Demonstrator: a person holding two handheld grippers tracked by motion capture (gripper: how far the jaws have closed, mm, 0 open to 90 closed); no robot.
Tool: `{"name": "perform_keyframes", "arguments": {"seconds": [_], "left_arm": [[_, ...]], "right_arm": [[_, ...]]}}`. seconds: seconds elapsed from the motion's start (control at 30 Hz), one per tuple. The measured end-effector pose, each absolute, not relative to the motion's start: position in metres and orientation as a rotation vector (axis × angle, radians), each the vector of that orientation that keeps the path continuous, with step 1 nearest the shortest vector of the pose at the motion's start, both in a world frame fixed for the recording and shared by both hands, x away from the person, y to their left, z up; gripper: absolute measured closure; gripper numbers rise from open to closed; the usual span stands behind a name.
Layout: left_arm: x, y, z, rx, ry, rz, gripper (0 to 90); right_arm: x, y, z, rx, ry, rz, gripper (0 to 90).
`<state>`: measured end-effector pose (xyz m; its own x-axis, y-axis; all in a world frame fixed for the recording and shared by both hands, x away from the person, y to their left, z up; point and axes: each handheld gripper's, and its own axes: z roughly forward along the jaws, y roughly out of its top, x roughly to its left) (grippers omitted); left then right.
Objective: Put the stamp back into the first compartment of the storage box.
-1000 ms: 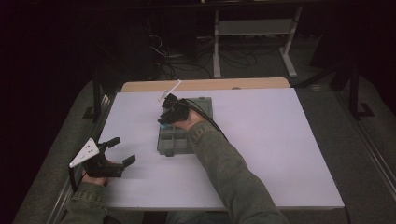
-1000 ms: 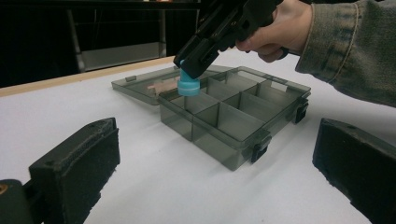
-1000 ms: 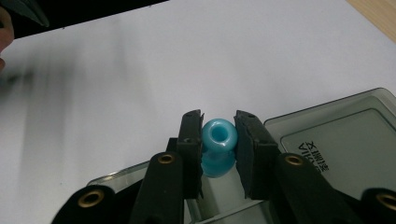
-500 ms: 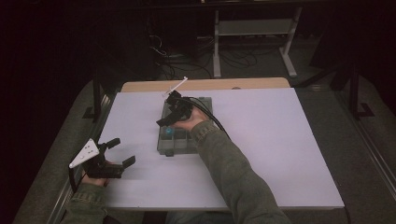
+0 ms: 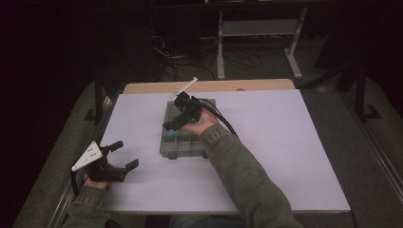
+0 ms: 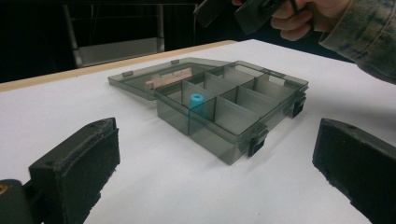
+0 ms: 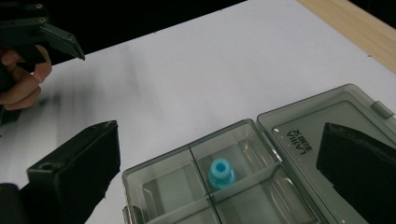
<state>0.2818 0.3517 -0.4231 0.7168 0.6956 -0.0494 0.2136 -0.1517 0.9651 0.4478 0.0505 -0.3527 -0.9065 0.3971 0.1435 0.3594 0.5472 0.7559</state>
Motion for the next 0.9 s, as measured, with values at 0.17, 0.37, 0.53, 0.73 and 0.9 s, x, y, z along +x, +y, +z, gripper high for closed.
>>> {"name": "perform_keyframes", "arguments": {"seconds": [0.17, 0.37, 0.53, 0.73, 0.9], "left_arm": [[0.281, 0.348, -0.424, 1.678, 0.756, 0.466, 0.3], [0.282, 0.352, -0.423, 1.687, 0.747, 0.484, 0.3], [0.283, 0.35, -0.423, 1.693, 0.737, 0.484, 0.3], [0.283, 0.349, -0.423, 1.7, 0.745, 0.467, 0.3], [0.284, 0.349, -0.423, 1.706, 0.737, 0.476, 0.3]], "right_arm": [[0.442, 0.042, -0.351, 0.65, 2.702, 1.333, 0.0], [0.435, 0.034, -0.348, 0.644, 2.674, 1.35, 0.0], [0.431, 0.024, -0.344, 0.65, 2.648, 1.381, 0.0], [0.427, 0.014, -0.339, 0.66, 2.633, 1.409, 0.0], [0.426, 0.006, -0.339, 0.667, 2.632, 1.402, 0.0]]}}
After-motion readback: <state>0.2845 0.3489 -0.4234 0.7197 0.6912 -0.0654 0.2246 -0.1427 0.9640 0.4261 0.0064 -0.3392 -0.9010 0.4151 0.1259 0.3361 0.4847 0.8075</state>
